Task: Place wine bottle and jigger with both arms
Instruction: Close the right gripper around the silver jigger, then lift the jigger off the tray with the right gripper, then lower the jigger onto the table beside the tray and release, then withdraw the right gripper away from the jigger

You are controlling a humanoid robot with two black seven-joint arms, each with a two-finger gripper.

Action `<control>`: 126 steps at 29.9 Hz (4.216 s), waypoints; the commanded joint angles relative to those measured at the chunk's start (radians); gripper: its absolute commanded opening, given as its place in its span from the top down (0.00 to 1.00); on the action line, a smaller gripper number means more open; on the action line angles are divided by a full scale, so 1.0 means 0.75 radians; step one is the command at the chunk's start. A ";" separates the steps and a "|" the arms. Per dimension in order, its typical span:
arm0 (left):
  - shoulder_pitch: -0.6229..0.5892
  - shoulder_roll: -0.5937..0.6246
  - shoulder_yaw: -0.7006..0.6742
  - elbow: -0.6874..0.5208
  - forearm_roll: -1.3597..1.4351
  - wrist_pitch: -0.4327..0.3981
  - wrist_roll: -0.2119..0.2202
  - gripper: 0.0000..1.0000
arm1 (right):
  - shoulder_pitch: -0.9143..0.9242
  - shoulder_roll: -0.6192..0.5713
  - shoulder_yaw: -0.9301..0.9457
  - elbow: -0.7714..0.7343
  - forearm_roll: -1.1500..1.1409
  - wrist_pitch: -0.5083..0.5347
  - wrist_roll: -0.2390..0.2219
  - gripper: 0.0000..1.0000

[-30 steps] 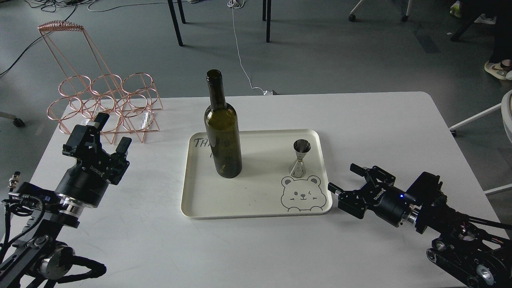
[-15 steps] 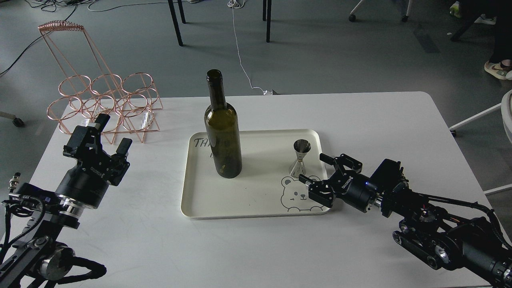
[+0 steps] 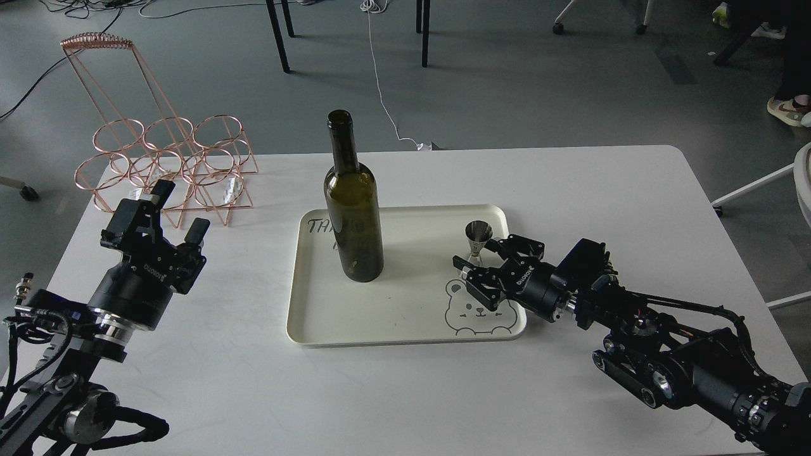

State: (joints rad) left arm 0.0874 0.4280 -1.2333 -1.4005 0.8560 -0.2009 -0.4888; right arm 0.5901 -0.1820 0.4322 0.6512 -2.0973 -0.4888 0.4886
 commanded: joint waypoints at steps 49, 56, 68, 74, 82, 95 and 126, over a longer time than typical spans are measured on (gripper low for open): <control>-0.004 0.014 0.020 0.000 0.000 -0.004 0.000 0.02 | -0.224 -0.387 0.275 0.034 0.481 0.000 0.000 0.81; -0.002 0.014 0.020 0.000 0.000 -0.004 0.000 0.02 | -0.235 -0.385 0.226 0.030 0.481 0.000 0.000 0.79; 0.000 0.006 0.020 0.000 0.000 -0.002 0.000 0.02 | -0.228 -0.385 0.223 0.015 0.481 0.000 0.000 0.55; 0.000 0.002 0.020 0.000 0.000 -0.004 0.000 0.02 | -0.226 -0.385 0.221 0.021 0.481 0.000 0.000 0.46; -0.002 0.002 0.020 0.000 0.000 -0.002 0.000 0.02 | -0.249 -0.412 0.225 0.050 0.491 0.000 0.000 0.05; -0.004 -0.008 0.018 0.000 -0.002 -0.004 0.000 0.02 | -0.470 -0.767 0.223 0.397 0.638 0.000 0.000 0.02; -0.016 0.217 -0.025 -0.182 0.324 0.002 0.000 0.02 | -0.118 -0.518 0.172 0.836 2.126 0.639 0.000 0.01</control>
State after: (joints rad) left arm 0.0704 0.5646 -1.2514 -1.4885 0.9639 -0.1995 -0.4887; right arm 0.5197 -0.6190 0.5552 1.3568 -0.5151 -0.0957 0.4886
